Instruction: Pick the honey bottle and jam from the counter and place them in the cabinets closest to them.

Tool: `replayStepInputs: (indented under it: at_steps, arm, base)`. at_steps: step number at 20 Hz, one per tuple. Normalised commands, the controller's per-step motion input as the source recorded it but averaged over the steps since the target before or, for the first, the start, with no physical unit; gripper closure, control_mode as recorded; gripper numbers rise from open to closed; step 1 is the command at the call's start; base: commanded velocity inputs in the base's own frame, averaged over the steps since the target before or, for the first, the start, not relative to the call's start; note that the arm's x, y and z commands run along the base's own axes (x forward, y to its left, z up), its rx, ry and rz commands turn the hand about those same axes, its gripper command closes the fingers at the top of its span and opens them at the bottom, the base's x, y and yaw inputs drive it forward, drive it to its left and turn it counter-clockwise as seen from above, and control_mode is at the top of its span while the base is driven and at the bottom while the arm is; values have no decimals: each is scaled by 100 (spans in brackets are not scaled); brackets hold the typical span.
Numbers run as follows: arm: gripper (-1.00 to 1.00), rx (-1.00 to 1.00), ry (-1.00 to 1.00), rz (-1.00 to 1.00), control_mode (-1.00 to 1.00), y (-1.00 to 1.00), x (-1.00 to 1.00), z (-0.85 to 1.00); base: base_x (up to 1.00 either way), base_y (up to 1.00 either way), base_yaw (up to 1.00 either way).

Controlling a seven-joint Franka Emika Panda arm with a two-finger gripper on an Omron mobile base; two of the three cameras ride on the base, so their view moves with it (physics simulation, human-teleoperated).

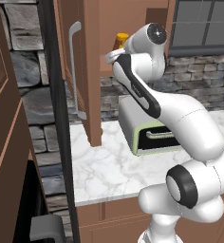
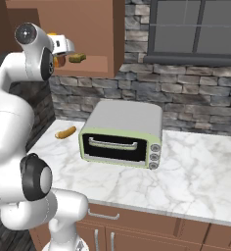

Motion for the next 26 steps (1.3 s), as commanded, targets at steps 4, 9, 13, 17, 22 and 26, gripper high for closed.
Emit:
replayStepInputs:
  at_steps: [4, 9, 13, 17, 22, 26]
  arm:
    - [100, 0, 0, 0, -100, 2, 3, 0]
    - [100, 0, -1, 0, -100, 7, 3, 0]
    - [100, 0, -3, 0, -100, 8, 9, -3]
    - [100, 0, -4, 0, -100, 11, 18, -5]
    - [100, 0, 0, 0, -100, 13, 25, -6]
    - [100, -1, 0, 0, -100, 15, 38, -3]
  base:
    - [0, 0, 0]
    - [0, 0, 0]
    - [0, 0, 0]
    - [0, 0, 0]
    - [0, 0, 0]
    - [0, 0, 0]
